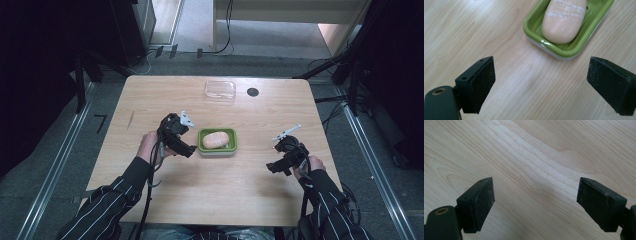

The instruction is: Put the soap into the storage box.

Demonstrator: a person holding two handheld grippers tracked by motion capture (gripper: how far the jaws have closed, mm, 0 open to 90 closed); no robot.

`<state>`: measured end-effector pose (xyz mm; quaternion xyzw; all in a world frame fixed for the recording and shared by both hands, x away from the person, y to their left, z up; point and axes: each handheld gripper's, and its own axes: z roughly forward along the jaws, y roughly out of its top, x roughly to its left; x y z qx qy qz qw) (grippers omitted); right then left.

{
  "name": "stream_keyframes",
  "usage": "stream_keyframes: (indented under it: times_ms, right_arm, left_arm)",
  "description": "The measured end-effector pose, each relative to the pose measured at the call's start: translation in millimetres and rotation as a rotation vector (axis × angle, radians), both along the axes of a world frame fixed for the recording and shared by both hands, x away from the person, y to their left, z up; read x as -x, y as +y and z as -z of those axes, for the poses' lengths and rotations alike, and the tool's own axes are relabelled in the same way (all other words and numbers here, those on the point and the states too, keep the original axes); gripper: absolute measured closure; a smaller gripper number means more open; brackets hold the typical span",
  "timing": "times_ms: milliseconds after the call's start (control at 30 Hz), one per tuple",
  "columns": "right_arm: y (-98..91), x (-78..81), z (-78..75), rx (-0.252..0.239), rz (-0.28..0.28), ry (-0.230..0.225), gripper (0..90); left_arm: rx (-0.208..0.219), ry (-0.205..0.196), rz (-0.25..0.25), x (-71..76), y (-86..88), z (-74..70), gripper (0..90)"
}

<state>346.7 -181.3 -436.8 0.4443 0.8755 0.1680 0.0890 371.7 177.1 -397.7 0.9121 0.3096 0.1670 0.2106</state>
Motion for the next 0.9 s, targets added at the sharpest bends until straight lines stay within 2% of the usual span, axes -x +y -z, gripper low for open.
stream_keyframes:
  times_ms: [133,233,400,500,633,700,900]
  right_arm:
    - [-0.1,0.2,0.3,-0.001,0.0,-0.002,15.4]
    - [-0.3,0.4,0.2,0.001,-0.001,-0.002,15.4]
    - [-0.3,0.6,0.0,0.003,-0.003,-0.001,15.4]
    - [-0.6,0.7,0.0,0.003,-0.002,-0.001,15.4]
    - [0.4,0.6,0.1,0.007,-0.003,0.004,15.4]
    - [1.0,0.7,0.3,0.012,-0.007,0.001,15.4]
    - [1.8,0.4,1.4,0.007,-0.011,0.001,15.4]
  left_arm:
    - [-0.014,0.001,-0.009,9.2,6.8,3.2,8.8]
    - [-0.012,0.022,-0.01,16.4,14.1,5.7,8.8]
    - [-0.023,0.034,-0.033,26.4,29.1,10.4,8.6]
    - [-0.031,0.051,-0.047,32.4,38.1,14.6,8.5]
    - [-0.043,0.097,-0.047,40.7,47.7,23.9,7.6]
    - [-0.054,0.117,-0.038,42.8,50.2,27.3,6.4]
    - [-0.049,0.12,-0.044,39.8,53.3,31.0,5.8]
